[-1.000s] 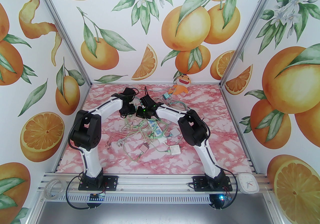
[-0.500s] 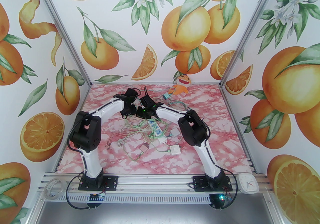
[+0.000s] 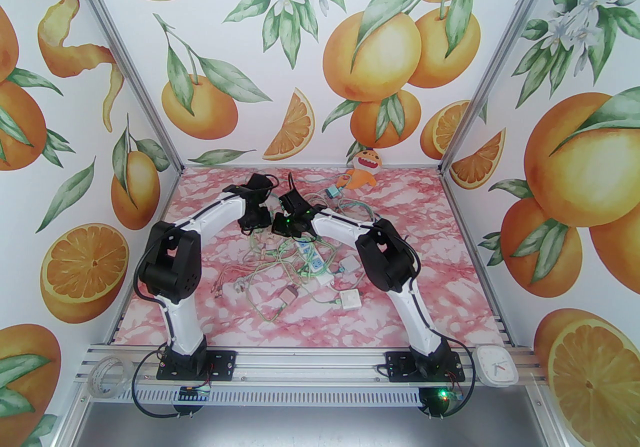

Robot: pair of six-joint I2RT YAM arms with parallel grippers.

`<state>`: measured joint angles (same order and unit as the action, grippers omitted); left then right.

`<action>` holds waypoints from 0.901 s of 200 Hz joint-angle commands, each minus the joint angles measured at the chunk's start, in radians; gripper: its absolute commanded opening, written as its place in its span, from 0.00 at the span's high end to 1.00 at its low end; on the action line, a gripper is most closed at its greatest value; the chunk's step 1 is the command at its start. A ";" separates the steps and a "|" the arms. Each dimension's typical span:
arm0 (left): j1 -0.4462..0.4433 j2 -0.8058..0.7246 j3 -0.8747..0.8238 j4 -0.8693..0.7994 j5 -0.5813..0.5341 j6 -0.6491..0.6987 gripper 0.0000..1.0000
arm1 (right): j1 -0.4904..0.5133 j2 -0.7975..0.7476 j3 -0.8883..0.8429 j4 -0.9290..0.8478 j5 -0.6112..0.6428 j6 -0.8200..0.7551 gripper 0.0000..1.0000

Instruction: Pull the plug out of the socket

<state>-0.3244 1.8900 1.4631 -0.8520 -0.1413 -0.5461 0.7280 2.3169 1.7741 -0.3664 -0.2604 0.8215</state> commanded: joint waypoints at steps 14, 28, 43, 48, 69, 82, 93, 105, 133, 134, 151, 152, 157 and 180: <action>0.031 -0.083 0.035 -0.090 -0.031 0.027 0.80 | -0.004 0.080 -0.046 -0.204 0.090 -0.014 1.00; 0.051 -0.108 0.025 -0.094 -0.040 0.031 0.80 | -0.004 0.079 -0.045 -0.208 0.092 -0.016 1.00; 0.093 -0.138 -0.001 -0.085 -0.039 0.033 0.80 | -0.004 0.078 -0.046 -0.208 0.092 -0.019 1.00; 0.113 -0.146 -0.009 -0.081 -0.035 0.035 0.80 | -0.003 0.077 -0.047 -0.208 0.092 -0.018 1.00; 0.207 -0.166 -0.044 -0.063 -0.005 0.040 0.80 | -0.004 0.078 -0.041 -0.206 0.083 -0.021 1.00; 0.269 -0.175 -0.070 -0.047 0.014 0.046 0.80 | -0.003 0.075 -0.035 -0.206 0.082 -0.022 1.00; 0.318 -0.183 -0.085 -0.039 0.017 0.054 0.80 | -0.004 0.073 -0.031 -0.210 0.085 -0.024 1.00; 0.364 -0.189 -0.103 -0.032 0.008 0.065 0.80 | -0.003 0.072 -0.029 -0.215 0.089 -0.028 1.00; 0.456 -0.192 -0.124 -0.029 -0.037 0.088 0.80 | -0.005 0.070 -0.029 -0.218 0.089 -0.031 1.00; 0.459 -0.192 -0.124 -0.029 -0.038 0.089 0.80 | -0.004 0.070 -0.029 -0.218 0.089 -0.031 1.00; 0.509 -0.182 -0.139 -0.022 -0.029 0.092 0.80 | -0.004 0.070 -0.027 -0.218 0.089 -0.031 1.00; 0.511 -0.182 -0.140 -0.022 -0.027 0.092 0.80 | -0.004 0.071 -0.028 -0.218 0.089 -0.031 1.00; 0.524 -0.177 -0.145 -0.015 -0.019 0.091 0.80 | -0.005 0.071 -0.026 -0.217 0.089 -0.030 1.00; 0.545 -0.166 -0.178 0.032 0.049 0.106 0.77 | -0.005 0.072 -0.021 -0.220 0.089 -0.031 1.00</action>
<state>0.2020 1.7363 1.3167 -0.8753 -0.1474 -0.4686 0.7280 2.3169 1.7828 -0.3836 -0.2565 0.8032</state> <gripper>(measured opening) 0.295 0.052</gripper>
